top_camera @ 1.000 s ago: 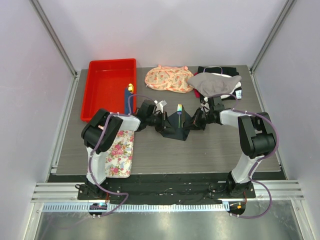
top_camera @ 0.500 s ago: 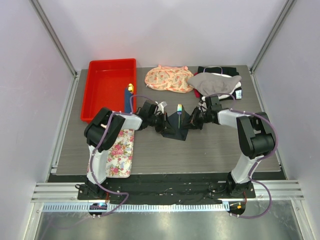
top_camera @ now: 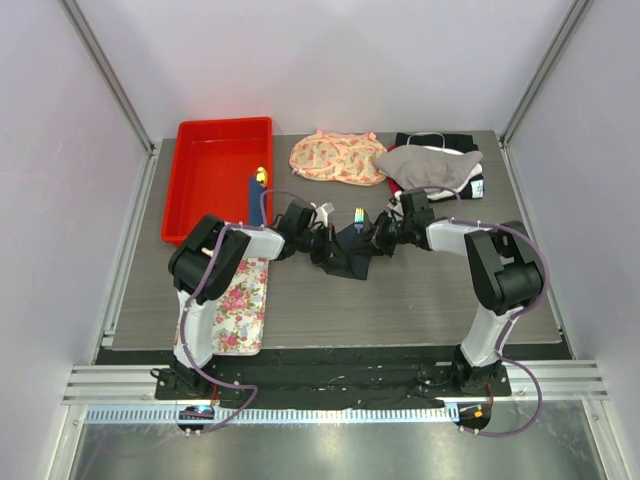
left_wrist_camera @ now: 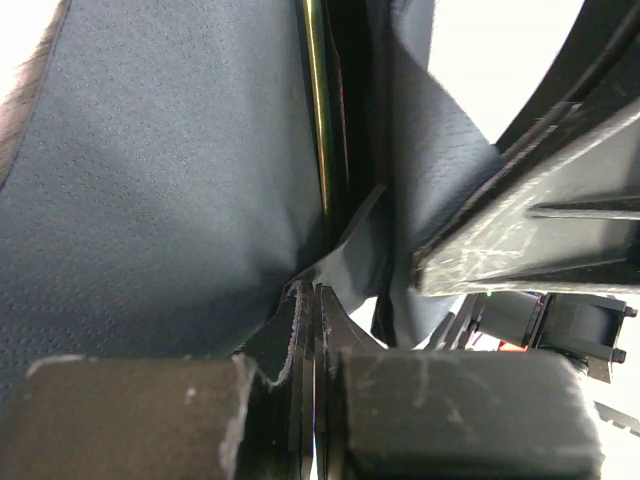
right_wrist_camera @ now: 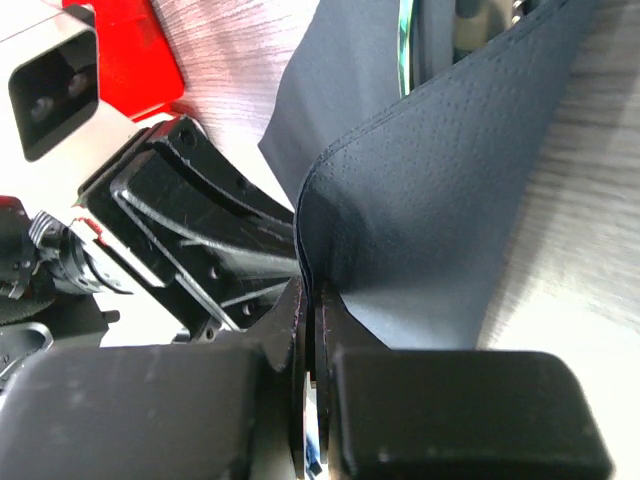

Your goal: Place the utensils on the paper napkin and roll it up

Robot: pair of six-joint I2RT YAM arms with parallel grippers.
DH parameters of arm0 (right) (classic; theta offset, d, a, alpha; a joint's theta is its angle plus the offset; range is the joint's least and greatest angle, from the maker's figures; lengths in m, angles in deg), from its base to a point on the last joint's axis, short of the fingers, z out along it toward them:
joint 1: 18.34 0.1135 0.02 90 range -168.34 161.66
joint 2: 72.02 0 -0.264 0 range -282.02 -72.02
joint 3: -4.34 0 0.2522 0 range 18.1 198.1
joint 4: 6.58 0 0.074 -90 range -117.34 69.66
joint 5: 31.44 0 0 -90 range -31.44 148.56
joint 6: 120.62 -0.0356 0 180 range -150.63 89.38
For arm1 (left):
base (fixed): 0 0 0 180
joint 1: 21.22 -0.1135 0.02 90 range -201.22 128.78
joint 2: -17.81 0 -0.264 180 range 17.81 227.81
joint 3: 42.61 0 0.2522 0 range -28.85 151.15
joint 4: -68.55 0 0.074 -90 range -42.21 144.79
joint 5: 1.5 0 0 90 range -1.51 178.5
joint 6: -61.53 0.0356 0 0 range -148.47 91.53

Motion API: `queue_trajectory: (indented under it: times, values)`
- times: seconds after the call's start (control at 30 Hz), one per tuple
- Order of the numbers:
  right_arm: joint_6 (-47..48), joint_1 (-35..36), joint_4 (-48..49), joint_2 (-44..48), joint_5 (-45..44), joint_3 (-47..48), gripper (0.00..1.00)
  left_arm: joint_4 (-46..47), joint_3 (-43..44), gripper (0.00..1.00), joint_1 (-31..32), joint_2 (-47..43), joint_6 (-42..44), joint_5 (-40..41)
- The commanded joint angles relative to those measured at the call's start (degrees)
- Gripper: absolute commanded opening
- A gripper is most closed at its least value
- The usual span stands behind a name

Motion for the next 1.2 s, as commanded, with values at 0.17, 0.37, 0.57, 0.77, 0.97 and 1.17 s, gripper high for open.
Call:
queue_trajectory:
  times: [0.17, 0.37, 0.57, 0.77, 0.97, 1.17]
  values:
    - [-4.3, 1.1, 8.2, -2.9, 1.1, 0.7, 0.01, -1.5, 1.4, 0.0, 0.4, 1.1, 2.2, 1.5]
    - [-3.4, 1.1, 8.0, -4.6, 0.2, 0.2, 0.01, -0.8, 0.9, 0.0, 0.4, 0.4, 1.5, 1.1]
    - [-0.8, 1.1, 4.6, -5.8, -1.9, 0.6, 0.01, 1.2, -0.1, 0.05, 0.3, -2.7, 0.2, 0.1]
    - [1.4, 1.1, 1.7, -5.9, -4.0, 1.0, 0.01, 2.4, -1.8, 0.09, -0.2, -6.7, -0.9, -1.7]
    - [3.0, 1.1, 0.9, -6.0, -5.2, 1.6, 0.01, 2.7, -5.2, 0.12, -1.0, -10.5, -0.9, -2.9]
    - [2.0, 1.9, 2.0, -5.3, -3.8, 2.0, 0.01, 4.1, -6.9, 0.14, -2.0, -10.5, -1.4, -2.9]
